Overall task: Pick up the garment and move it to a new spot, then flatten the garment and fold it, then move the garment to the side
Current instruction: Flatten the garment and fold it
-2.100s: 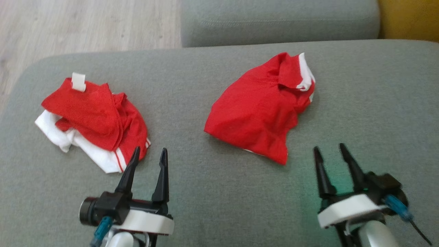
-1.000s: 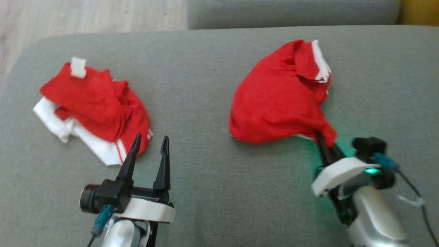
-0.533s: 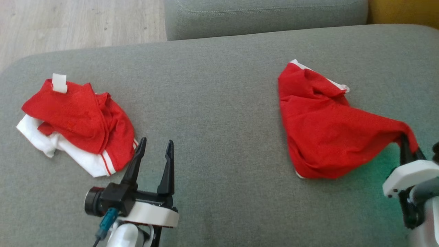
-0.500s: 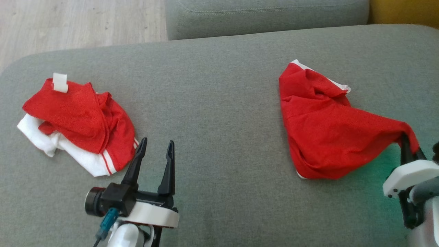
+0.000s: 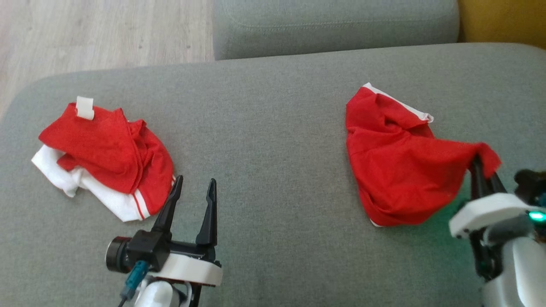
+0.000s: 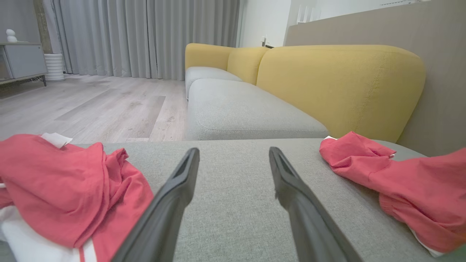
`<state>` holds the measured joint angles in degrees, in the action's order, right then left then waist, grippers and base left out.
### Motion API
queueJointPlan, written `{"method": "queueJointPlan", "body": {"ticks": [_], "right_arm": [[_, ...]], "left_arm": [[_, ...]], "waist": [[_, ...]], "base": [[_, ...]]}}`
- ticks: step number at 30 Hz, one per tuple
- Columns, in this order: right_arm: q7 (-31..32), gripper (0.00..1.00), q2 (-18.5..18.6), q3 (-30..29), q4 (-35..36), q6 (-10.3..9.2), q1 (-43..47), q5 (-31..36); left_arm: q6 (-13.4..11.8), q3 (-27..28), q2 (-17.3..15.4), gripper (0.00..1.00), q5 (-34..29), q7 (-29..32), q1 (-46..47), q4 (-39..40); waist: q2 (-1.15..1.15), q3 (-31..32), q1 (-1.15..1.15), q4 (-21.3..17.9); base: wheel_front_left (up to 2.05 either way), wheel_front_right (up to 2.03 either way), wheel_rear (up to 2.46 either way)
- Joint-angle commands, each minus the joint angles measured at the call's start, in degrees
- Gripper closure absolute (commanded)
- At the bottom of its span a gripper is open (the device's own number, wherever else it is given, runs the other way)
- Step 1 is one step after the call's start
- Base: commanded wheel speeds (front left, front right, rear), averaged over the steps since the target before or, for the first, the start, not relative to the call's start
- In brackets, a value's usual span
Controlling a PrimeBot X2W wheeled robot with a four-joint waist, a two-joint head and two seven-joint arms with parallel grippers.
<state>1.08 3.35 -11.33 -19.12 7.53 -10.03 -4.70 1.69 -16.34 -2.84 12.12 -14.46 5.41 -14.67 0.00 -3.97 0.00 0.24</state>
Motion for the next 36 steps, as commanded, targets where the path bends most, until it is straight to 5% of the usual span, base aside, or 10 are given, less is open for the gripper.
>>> {"method": "queueJointPlan", "body": {"ticks": [1, 9, 14, 19, 25, 36], "right_arm": [[-0.2, 1.00, 0.0, 3.3, 3.9, -0.04, -2.2, -1.4], [7.7, 1.00, -0.2, 19.9, 12.3, -0.04, -12.6, -8.4], [10.8, 1.00, -0.4, 29.2, 9.8, -0.04, -23.6, -15.5], [7.5, 1.00, -0.4, 32.1, 5.3, -0.04, -33.9, -23.2], [4.8, 1.00, -0.5, 26.3, -1.9, -0.04, -34.9, -21.8], [6.5, 1.00, 0.4, 3.3, -8.8, -0.04, -13.2, -4.6]], "left_arm": [[-0.3, 2.0, 0.0, 0.00, 0.3, -0.5, 0.9, 1.6], [-0.6, 1.7, 0.0, 0.00, 0.9, -0.5, 0.6, 1.6], [-1.2, 1.0, 0.0, 0.00, 2.1, -0.5, 0.0, 1.4], [-1.7, 0.6, 0.0, 0.00, 2.4, -0.5, -0.5, 1.5], [-2.2, 1.5, 0.0, 0.00, 2.2, -0.5, -1.1, 2.3], [-1.3, 1.6, 0.0, 0.00, 1.5, -0.5, 0.6, 2.7]], "waist": [[0.00, 0.5, 0.00, -0.1], [0.00, 2.4, 0.00, 1.1], [0.00, 4.2, 0.00, 3.0], [0.00, 5.1, 0.00, 4.2], [0.00, 4.7, 0.00, 3.3], [0.00, 0.5, 0.00, 1.2]], "base": [[0.00, 0.00, 0.00], [0.00, 0.00, 0.00], [0.00, 0.00, 0.00], [0.00, 0.00, 0.00], [0.00, 0.00, 0.00], [0.00, 0.00, 0.00]]}}
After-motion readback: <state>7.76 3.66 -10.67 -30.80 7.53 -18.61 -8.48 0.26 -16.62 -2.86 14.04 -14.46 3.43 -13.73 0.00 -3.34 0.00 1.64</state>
